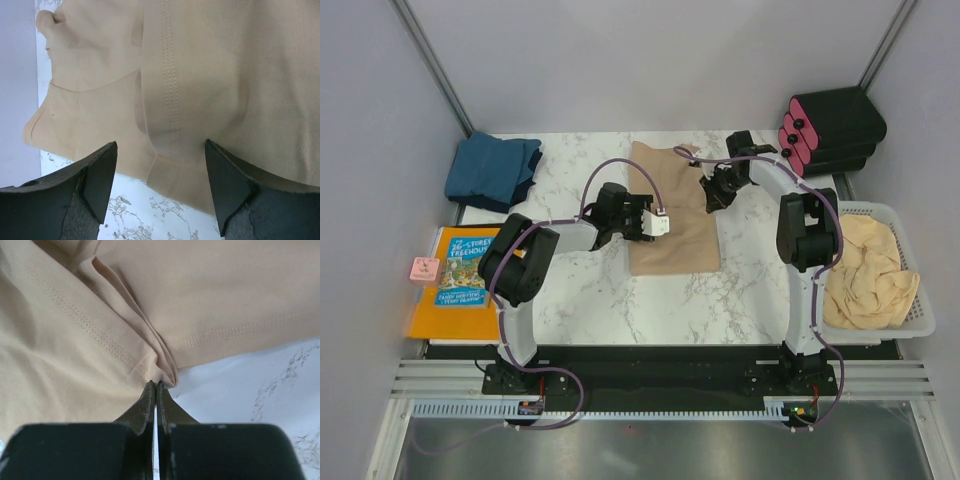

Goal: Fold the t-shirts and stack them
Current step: Fold the folded rectangular tshirt in 1/3 of the way, then grab one side of the 2/3 rectangular tshirt with both arms

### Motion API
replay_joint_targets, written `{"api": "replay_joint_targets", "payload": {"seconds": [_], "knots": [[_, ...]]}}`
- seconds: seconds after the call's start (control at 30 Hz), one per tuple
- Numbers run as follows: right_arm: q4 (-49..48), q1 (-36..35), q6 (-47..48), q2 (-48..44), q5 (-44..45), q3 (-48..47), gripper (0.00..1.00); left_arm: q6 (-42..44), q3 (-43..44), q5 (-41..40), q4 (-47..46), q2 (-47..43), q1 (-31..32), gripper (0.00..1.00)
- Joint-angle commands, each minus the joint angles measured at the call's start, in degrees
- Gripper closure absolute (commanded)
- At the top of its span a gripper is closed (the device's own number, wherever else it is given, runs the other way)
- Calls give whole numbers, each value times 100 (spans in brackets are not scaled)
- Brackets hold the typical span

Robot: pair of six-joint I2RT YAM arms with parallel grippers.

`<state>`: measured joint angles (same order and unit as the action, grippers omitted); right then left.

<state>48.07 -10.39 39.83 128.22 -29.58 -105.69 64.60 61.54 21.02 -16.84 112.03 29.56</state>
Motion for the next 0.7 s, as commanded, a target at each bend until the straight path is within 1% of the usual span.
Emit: {"api": "replay_joint_targets", "payload": {"seconds": [0.0, 0.07, 0.1, 0.2, 0.23, 0.33, 0.47, 0.5, 0.57, 0.6, 0.67], "knots": [[-333, 72, 42, -245, 181, 232, 100, 114, 25, -10, -232, 38, 41, 22], [-351, 64, 42, -245, 190, 250, 87, 114, 25, -19, -241, 30, 41, 22], [-377, 72, 42, -271, 190, 259, 69, 114, 25, -19, -241, 12, 41, 22], [-518, 73, -2, -376, 181, 294, 54, 79, -10, -36, -276, -5, 41, 21], [-527, 73, -2, -403, 181, 277, 52, 71, -45, -71, -302, -23, 41, 22], [-580, 73, -2, -570, 225, 242, 47, -52, -150, -220, -600, -93, 41, 22], [-589, 73, 77, -956, 348, 276, 45, -307, -318, -545, -1338, -304, 41, 21], [-580, 73, 103, -1035, 383, 294, 43, -316, -353, -676, -1635, -374, 41, 21], [-571, 73, 261, -1246, 444, 373, 40, -316, -432, -783, -1866, -628, 32, 20], [-528, 73, 323, -1499, 453, 530, 36, -316, -458, -853, -2049, -725, 23, 14], [-397, 20, 656, -1939, 523, 942, 34, -203, -642, -889, -2182, -1084, 15, 7]]}}
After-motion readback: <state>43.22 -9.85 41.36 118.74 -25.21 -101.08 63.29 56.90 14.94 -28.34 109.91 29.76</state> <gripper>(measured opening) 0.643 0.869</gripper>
